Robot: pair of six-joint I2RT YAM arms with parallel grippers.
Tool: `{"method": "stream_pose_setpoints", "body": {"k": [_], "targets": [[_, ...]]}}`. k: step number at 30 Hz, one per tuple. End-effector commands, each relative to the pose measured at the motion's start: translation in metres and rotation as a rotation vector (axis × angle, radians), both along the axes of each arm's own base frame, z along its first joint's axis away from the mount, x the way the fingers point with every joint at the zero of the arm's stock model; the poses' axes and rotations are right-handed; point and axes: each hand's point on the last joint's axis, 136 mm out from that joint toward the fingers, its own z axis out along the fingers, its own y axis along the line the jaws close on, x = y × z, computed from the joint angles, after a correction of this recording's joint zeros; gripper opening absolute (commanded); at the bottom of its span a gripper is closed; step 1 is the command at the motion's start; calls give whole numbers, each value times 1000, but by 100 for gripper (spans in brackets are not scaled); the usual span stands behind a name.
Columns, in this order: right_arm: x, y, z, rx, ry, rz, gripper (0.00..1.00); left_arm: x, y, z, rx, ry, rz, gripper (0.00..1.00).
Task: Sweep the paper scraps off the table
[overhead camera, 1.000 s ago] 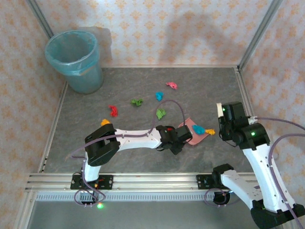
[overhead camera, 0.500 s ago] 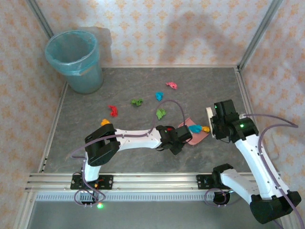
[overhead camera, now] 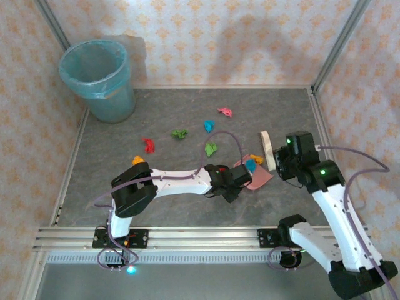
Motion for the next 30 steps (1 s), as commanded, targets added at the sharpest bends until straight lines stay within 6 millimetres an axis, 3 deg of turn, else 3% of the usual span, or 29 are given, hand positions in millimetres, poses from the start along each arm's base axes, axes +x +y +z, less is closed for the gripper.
{"method": "stream_pose_setpoints", "body": {"k": [1,6,8,15,22,30], "targets": [[-2,-11,16,-68,-58,-5,0,3,3,-8,40,-25,-1,0],[29,-22,40,-240,-192,48,0,5,4,-7,39,-32,12,0],[47,-13,42,-263,-221,118,0,6,4,-7,38,-37,18,0],[85,13,4,-170,-114,271,0,9,5,-6,35,-45,38,0],[88,35,-17,-68,-88,346,0,11,5,-8,37,-38,47,0],[50,34,-24,22,-68,296,0,17,8,-9,42,-46,67,0]]}}
